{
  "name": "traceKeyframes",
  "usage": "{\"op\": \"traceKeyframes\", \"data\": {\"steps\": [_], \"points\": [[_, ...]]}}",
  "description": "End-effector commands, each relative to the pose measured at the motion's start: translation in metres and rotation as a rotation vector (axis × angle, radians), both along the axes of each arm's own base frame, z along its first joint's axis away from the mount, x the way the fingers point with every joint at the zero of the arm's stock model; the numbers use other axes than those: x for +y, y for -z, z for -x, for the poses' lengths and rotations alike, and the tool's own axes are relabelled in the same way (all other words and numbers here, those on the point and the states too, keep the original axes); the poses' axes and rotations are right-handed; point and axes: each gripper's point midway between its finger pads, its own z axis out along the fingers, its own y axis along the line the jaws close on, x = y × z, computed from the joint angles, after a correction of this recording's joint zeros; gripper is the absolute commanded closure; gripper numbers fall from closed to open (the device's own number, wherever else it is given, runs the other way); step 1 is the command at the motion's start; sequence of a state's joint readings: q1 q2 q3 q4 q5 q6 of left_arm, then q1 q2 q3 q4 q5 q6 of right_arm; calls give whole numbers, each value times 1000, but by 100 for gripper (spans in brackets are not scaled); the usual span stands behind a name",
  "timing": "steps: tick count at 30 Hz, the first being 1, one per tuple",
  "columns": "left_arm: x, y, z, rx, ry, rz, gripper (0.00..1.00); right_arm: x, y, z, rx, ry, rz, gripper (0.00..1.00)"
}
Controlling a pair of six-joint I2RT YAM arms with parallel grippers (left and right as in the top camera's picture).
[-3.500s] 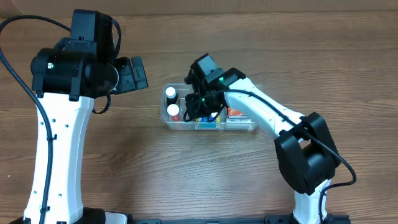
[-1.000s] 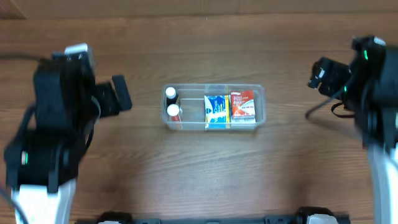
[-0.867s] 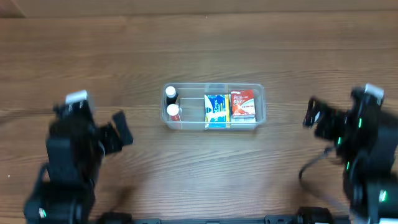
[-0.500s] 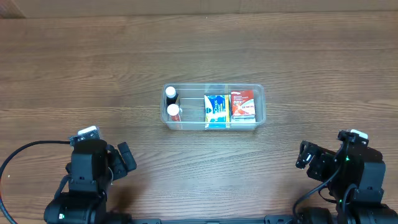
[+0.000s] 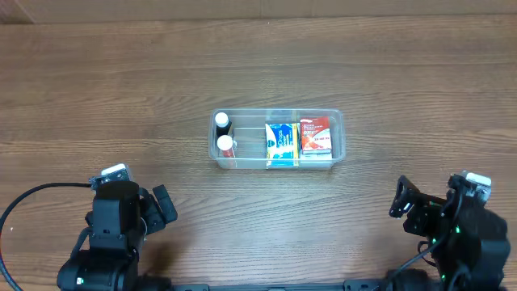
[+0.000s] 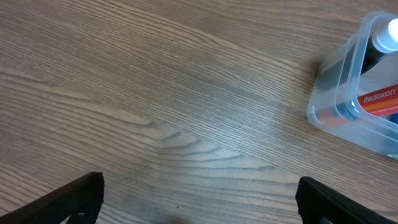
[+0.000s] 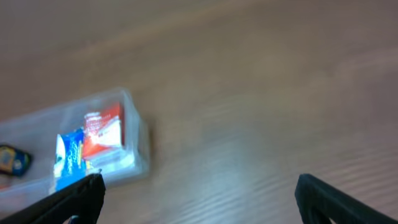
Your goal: Pack container
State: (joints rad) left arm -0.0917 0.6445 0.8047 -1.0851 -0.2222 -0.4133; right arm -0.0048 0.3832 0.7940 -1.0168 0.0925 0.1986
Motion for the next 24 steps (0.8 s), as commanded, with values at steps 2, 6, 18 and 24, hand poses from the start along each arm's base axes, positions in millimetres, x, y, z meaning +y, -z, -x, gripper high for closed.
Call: {"op": "traceKeyframes", "data": {"steps": [2, 6, 18, 24], "points": [[3, 0, 0, -6, -22, -8, 0, 28, 14, -12, -137, -216, 78, 0], [3, 0, 0, -6, -22, -8, 0, 48, 18, -45, -419, -301, 71, 0], [3, 0, 0, -6, -22, -8, 0, 68, 63, -55, -567, -445, 231, 0], [3, 0, 0, -5, -22, -8, 0, 68, 63, -55, -568, -442, 221, 0]]}}
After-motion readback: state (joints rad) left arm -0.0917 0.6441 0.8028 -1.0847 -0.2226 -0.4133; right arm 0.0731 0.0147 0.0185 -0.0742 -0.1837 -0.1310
